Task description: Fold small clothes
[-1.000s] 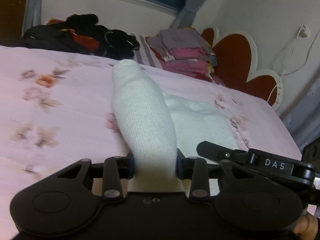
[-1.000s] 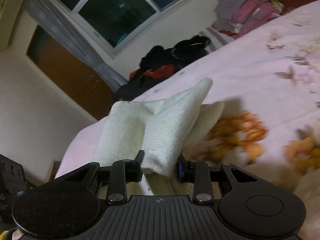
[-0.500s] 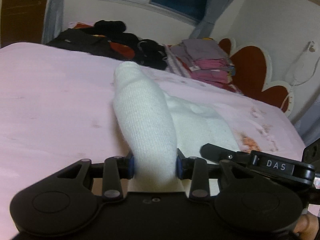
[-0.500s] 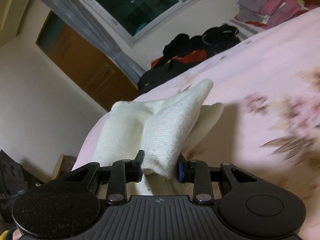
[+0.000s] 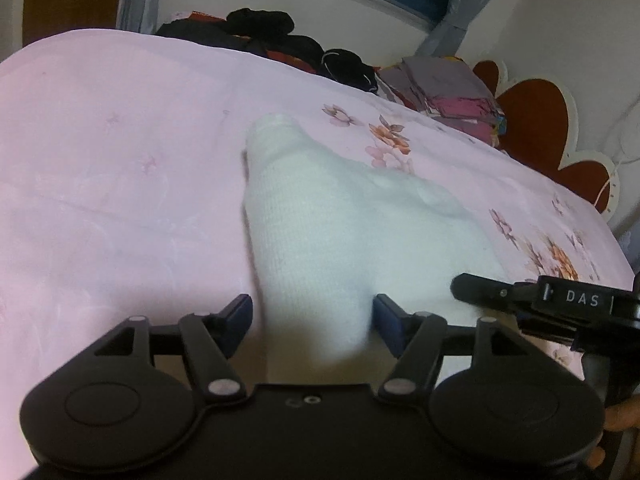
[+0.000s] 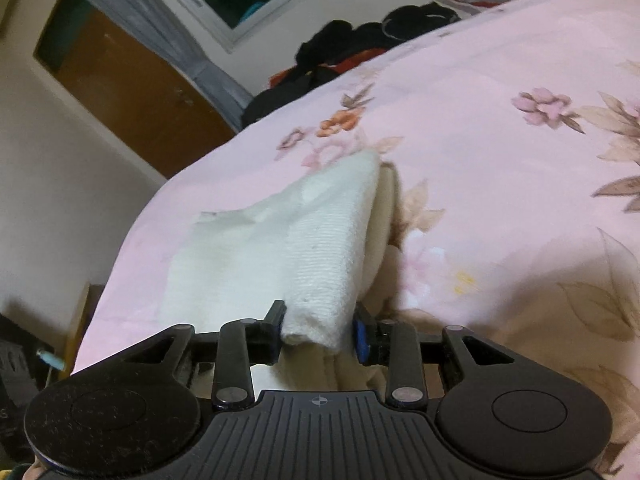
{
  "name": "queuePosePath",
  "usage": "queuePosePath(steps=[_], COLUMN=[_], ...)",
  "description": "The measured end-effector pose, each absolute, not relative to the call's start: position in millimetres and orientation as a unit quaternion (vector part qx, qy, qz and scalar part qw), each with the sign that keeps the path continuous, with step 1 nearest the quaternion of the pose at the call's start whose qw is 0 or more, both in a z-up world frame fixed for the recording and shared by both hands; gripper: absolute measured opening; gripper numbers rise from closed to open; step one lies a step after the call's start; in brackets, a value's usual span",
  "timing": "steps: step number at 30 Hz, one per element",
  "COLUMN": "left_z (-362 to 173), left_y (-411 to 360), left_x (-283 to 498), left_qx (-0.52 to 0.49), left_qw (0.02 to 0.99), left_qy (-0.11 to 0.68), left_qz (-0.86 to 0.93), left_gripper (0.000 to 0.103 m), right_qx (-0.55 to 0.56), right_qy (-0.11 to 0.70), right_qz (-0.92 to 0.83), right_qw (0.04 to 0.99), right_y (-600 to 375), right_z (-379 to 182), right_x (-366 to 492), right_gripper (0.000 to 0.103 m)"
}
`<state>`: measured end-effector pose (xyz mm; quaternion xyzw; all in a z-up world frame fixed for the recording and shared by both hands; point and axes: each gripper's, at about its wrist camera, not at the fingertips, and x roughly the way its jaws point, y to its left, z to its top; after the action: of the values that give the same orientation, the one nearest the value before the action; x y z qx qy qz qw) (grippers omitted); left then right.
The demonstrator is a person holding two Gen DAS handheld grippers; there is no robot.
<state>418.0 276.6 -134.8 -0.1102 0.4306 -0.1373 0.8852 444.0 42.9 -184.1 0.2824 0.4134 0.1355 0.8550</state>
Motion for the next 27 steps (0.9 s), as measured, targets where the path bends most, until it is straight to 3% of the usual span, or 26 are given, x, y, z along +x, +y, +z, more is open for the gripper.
queuePosePath(steps=[5, 12, 21, 27], left_z=[-113, -103, -125, -111], left_y=[294, 275, 262, 274], left_x=[405, 436, 454, 418], left_qx=[-0.109, -0.105, -0.094, -0.103], left_qw=[0.904, 0.919, 0.914, 0.915], left_qy=[0.393, 0.358, 0.378, 0.368], left_qz=[-0.126, -0.125, -0.113, -0.13], left_gripper=[0.056, 0.029, 0.029, 0.032], right_qx=[0.256, 0.182, 0.105, 0.099], right_qy=[0.402, 0.358, 0.4, 0.389], right_qz=[0.128, 0.131, 0.085, 0.085], right_qw=[0.87, 0.907, 0.907, 0.912], right_y=[38, 65, 80, 70], right_z=[-161, -132, -178, -159], right_x=[433, 456, 493, 476], right_gripper=[0.034, 0.034, 0.034, 0.034])
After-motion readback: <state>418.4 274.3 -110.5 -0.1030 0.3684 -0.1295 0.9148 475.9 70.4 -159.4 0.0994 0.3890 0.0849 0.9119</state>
